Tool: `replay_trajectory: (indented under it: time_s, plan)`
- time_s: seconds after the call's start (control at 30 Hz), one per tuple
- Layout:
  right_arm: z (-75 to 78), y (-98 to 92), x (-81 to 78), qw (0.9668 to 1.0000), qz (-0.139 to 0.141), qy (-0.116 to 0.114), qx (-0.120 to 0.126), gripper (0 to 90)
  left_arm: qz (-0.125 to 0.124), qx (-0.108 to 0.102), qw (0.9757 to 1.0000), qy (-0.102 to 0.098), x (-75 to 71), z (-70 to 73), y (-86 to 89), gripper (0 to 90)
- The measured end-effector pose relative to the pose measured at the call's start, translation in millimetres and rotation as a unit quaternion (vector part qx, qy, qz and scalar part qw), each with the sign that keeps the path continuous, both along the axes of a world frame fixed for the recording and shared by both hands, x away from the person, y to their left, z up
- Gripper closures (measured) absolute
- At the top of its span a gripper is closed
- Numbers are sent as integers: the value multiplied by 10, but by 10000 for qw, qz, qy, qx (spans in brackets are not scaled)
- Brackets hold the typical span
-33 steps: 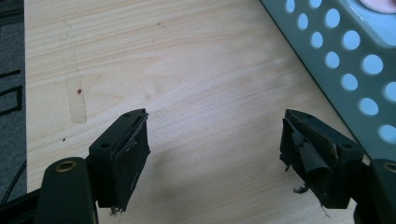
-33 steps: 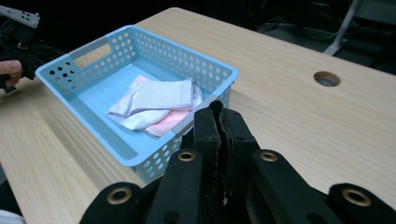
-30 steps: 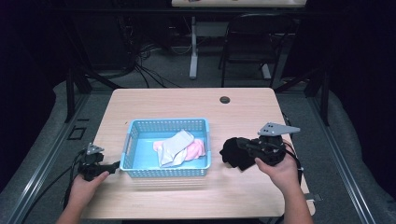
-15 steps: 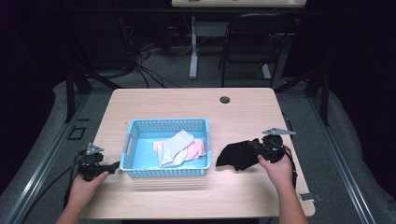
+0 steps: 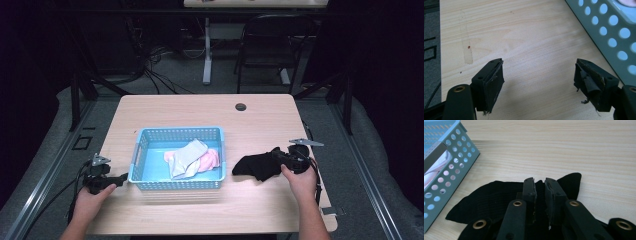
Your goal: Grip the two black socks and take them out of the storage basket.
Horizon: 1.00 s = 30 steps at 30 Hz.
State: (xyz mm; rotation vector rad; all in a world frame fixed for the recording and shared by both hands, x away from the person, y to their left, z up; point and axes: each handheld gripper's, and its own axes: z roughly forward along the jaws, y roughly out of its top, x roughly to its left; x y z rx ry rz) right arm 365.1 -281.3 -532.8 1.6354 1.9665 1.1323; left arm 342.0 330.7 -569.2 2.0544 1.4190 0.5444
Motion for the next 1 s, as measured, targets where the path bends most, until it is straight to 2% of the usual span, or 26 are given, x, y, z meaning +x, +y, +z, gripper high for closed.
replay_trajectory:
  time_s: [0.13, 0.4, 0.63, 0.77, 0.9, 1.0]
  plan:
    - [-7, 8, -17, 10000, -8, -52, -7, 762, -4, -4, 10000, 0, -1, 1, 0, 237]
    - [-2, 66, -38, 9997, 63, -105, -219, 713, -4, -9, 10000, -6, -2, 2, 0, 237]
    - [-13, 139, -49, 9986, 106, -245, -450, 600, 16, -26, 10000, -30, -3, 2, 0, 237]
    - [28, 186, -51, 9980, 193, -355, -491, 513, -1, 7, 10000, -3, -5, 4, 0, 237]
    - [114, 243, -69, 9978, 275, -511, -335, 454, 7, 5, 10000, -22, -7, 2, 2, 237]
    - [208, 299, -95, 9975, 330, -575, -264, 449, 8, 3, 10000, -28, -10, 5, 7, 237]
